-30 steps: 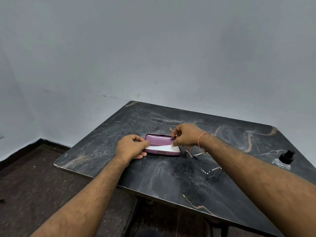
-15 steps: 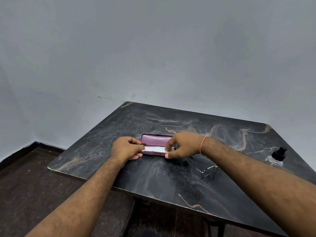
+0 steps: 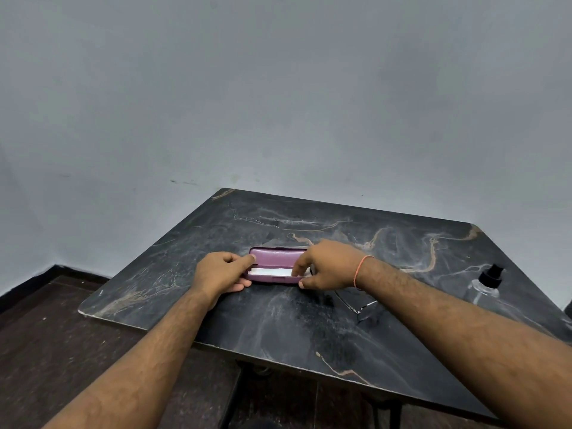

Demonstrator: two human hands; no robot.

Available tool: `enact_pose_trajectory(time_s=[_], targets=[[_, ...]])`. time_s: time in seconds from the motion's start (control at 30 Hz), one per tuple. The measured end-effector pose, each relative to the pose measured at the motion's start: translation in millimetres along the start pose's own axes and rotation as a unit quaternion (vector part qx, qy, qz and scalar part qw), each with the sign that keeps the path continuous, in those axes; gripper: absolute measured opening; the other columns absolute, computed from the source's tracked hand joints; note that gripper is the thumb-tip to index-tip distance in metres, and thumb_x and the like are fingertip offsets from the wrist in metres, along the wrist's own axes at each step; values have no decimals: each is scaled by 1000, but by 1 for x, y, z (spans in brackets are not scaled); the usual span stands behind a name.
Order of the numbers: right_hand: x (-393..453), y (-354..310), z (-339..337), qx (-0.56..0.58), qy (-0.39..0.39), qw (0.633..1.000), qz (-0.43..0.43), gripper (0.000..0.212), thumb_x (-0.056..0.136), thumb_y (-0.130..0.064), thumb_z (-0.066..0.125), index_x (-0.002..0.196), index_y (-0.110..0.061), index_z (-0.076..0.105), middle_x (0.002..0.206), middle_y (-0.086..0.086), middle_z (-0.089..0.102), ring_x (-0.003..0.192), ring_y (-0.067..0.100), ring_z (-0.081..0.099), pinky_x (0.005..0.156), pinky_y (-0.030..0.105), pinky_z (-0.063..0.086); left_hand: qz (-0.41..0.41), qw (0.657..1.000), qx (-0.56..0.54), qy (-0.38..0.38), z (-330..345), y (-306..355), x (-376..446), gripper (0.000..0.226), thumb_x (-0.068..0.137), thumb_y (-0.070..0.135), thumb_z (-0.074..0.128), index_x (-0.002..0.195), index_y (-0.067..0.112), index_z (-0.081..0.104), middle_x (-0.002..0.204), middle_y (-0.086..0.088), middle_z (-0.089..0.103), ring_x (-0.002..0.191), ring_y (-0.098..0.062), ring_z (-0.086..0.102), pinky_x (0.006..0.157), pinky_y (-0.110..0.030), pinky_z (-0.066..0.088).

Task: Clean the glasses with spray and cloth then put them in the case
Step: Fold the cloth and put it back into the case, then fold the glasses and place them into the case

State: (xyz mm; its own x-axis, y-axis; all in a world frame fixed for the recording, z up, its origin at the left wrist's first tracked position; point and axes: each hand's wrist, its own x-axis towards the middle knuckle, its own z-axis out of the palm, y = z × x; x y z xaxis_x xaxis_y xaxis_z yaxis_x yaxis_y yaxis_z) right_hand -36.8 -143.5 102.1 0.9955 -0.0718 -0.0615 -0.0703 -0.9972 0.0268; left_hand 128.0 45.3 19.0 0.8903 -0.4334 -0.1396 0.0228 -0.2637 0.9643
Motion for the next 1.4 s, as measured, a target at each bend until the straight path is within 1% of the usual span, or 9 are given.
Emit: enact_pose_trajectory(time_s=[0.2, 0.6, 0.73, 0.83, 0.93, 1.07, 1.23, 1.33, 1.4], targets=[[-8, 4, 4, 28, 8, 1000, 10, 32, 97, -40, 71, 128, -33, 75, 122, -10, 79, 105, 13, 74, 92, 27, 54, -15, 996, -21, -91, -12, 4, -6, 29, 80, 26, 96, 101, 11, 83, 93, -8, 86, 78, -16, 80, 78, -27, 66], [-22, 5, -6, 24, 43, 998, 27, 33, 95, -34, 72, 128, -33, 75, 123, -12, 79, 103, 11, 74, 93, 27, 53, -5, 998, -8, -70, -10, 1, -5, 18, 87, 8, 89, 103, 11, 81, 84, -8, 85, 70, -12, 80, 61, -20, 63], [-49, 26, -26, 12, 81, 995, 52, 30, 98, -36, 69, 127, -34, 75, 126, -17, 77, 99, 3, 70, 81, 17, 44, 21, 998, 3, -65, -10, 1, -10, 11, 91, 10, 85, 101, 12, 82, 82, -6, 85, 68, -10, 80, 62, -18, 64], [-72, 51, -34, 25, 84, 991, 97, 32, 98, -39, 70, 129, -35, 73, 127, -19, 76, 81, -13, 55, 74, 9, 37, 39, 997, 5, -63, -10, 1, -15, 6, 94, 15, 83, 101, 14, 84, 85, -5, 85, 67, -11, 80, 61, -17, 64], [-95, 71, -28, 62, 98, 982, 148, 40, 97, -36, 71, 137, -30, 69, 129, -13, 76, 96, 1, 69, 84, 19, 41, 58, 997, 0, -41, -9, -1, -21, 8, 96, 22, 82, 102, 17, 84, 93, -6, 85, 68, -14, 80, 62, -19, 65], [-121, 83, 4, 122, 192, 948, 222, 39, 101, -29, 66, 140, -23, 69, 133, -7, 74, 101, 13, 73, 86, 21, 43, 85, 996, 36, 16, -5, -1, -29, 9, 96, 31, 82, 101, 24, 82, 94, 3, 83, 59, -15, 77, 60, -21, 61], [-146, 84, 64, 299, 311, 850, 303, 30, 101, -26, 71, 130, -25, 75, 117, -8, 77, 93, 4, 71, 97, 33, 59, 150, 987, 11, 56, -5, -5, -37, 5, 99, 26, 78, 103, 22, 78, 94, 1, 81, 64, -21, 70, 67, -30, 57], [-154, 78, 88, 335, 346, 812, 329, 17, 98, -19, 74, 113, -25, 81, 93, -17, 76, 78, -3, 66, 79, 9, 52, 224, 973, -24, 57, -7, -8, -45, 7, 101, 15, 76, 98, 21, 79, 94, 7, 80, 77, -16, 68, 75, -32, 58], [-155, 77, 93, 352, 365, 798, 326, 16, 97, -18, 75, 105, -30, 82, 89, -21, 75, 76, 3, 67, 70, 3, 46, 248, 967, -44, 41, -4, -7, -51, 10, 101, 9, 75, 98, 17, 79, 86, 8, 79, 75, -9, 67, 70, -21, 58]])
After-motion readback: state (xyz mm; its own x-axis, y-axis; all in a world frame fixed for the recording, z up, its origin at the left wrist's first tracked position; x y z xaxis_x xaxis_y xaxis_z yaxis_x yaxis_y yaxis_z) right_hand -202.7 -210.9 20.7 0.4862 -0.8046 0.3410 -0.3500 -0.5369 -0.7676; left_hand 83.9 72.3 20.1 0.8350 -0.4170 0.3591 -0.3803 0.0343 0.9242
